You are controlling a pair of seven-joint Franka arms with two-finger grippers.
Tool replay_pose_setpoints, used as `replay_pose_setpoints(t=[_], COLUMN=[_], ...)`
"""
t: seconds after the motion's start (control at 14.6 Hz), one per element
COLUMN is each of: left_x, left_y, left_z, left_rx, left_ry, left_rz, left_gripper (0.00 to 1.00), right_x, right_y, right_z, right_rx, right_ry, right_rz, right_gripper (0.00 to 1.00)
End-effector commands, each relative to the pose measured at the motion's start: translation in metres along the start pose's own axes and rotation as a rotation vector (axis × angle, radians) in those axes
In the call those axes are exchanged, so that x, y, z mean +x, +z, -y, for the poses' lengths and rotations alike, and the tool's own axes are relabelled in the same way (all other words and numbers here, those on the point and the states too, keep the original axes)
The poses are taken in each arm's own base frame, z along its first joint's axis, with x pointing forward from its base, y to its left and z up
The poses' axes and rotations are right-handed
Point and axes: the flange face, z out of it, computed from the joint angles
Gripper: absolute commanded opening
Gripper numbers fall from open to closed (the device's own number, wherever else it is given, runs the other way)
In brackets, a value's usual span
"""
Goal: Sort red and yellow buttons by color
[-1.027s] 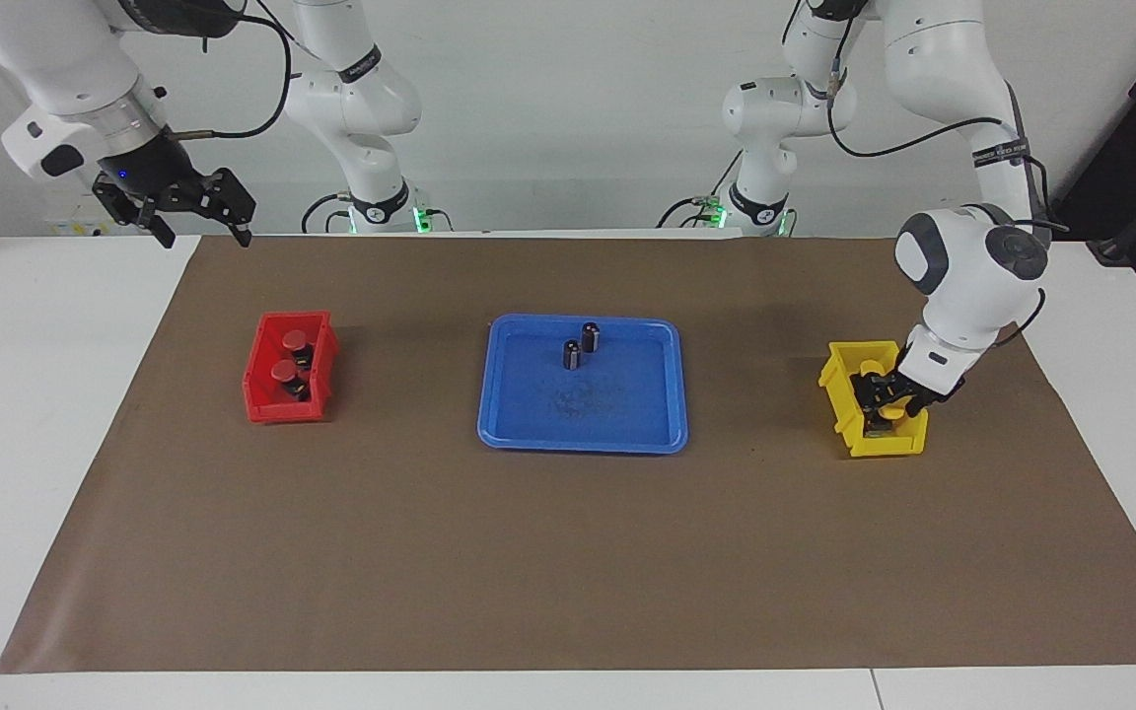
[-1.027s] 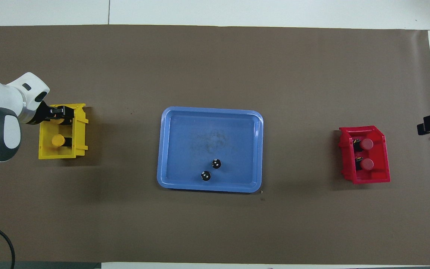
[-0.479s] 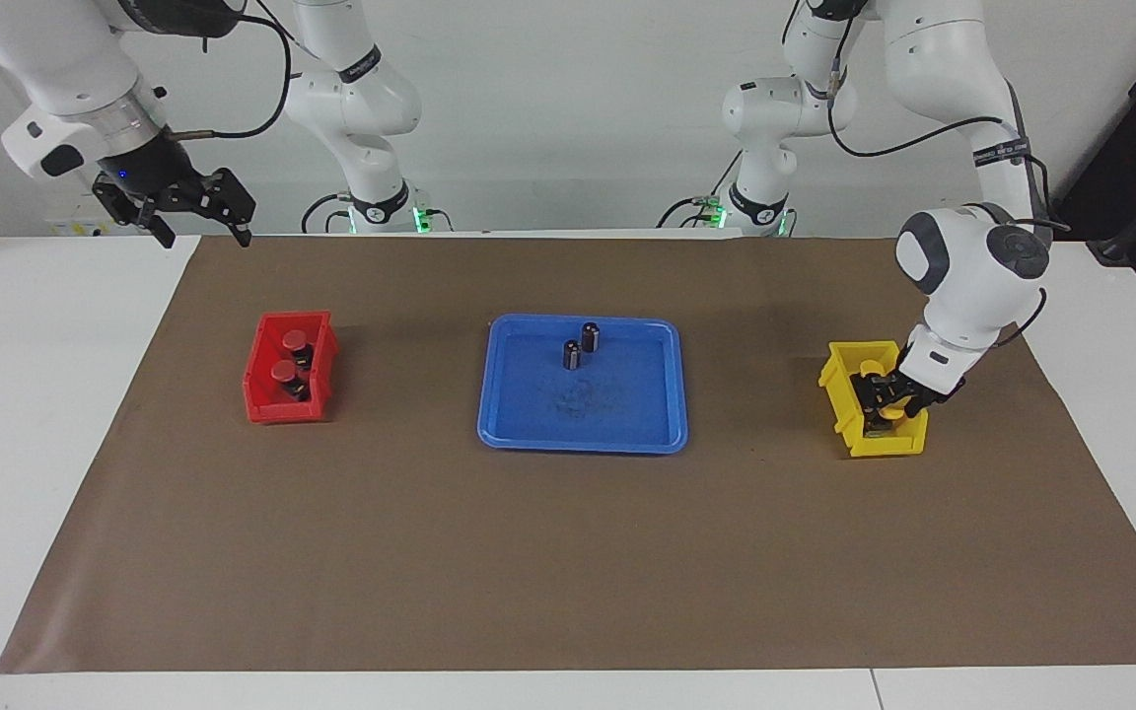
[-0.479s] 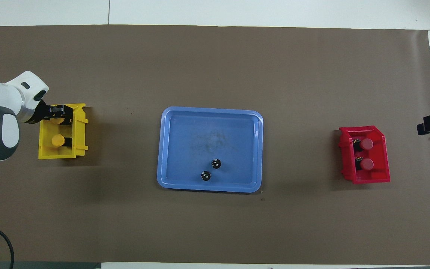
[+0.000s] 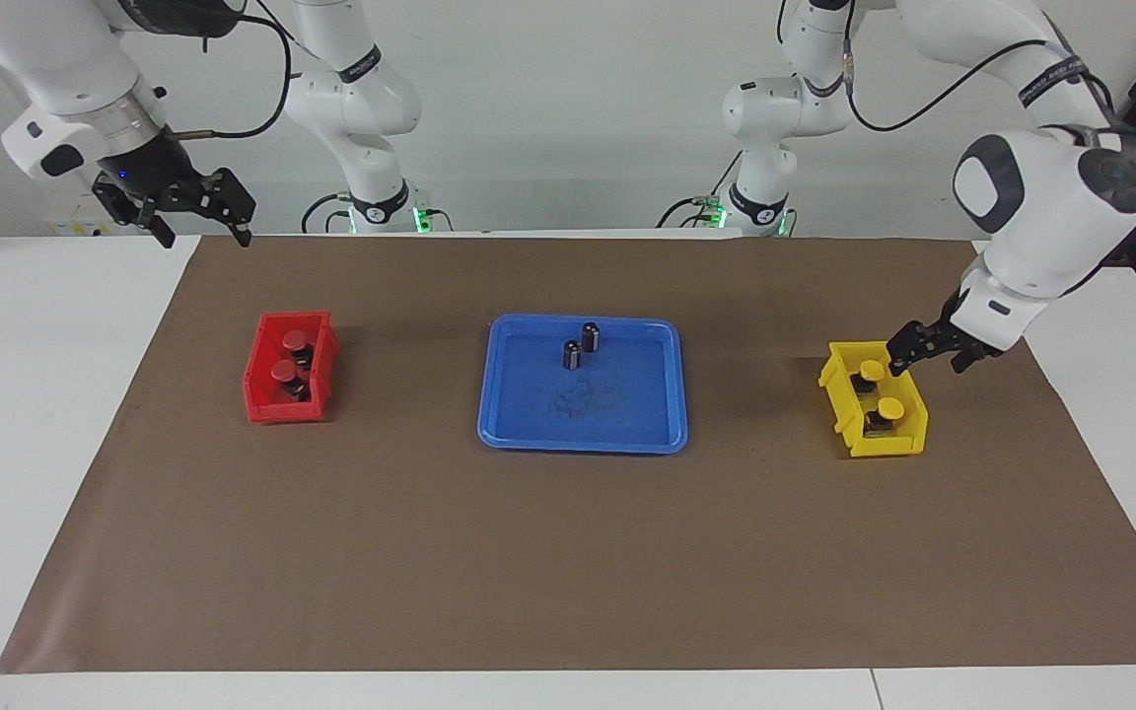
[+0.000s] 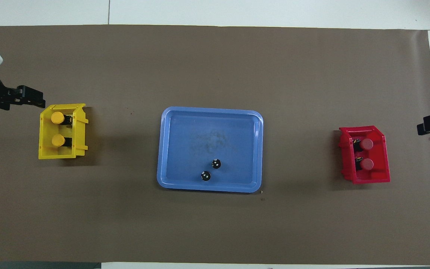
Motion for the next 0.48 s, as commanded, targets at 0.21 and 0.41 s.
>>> replay_pose_setpoints(t=[0.21, 0.41], left_x=[-0.030, -0.034], left_y=[-0.075, -0.079], left_z=[-0.039, -0.051], left_rx=[-0.017, -0.024], left_ry=[0.068, 0.086], left_rz=[0.061, 0.064], left_gripper=[1.00, 1.00], right_x=[-0.004, -0.004], right_y=[-0.001, -0.001], right_z=[0.000, 0.000], right_rx=[0.004, 0.004], right_ry=[0.012, 0.012], right_rz=[0.009, 0.009], right_gripper=[1.00, 1.00])
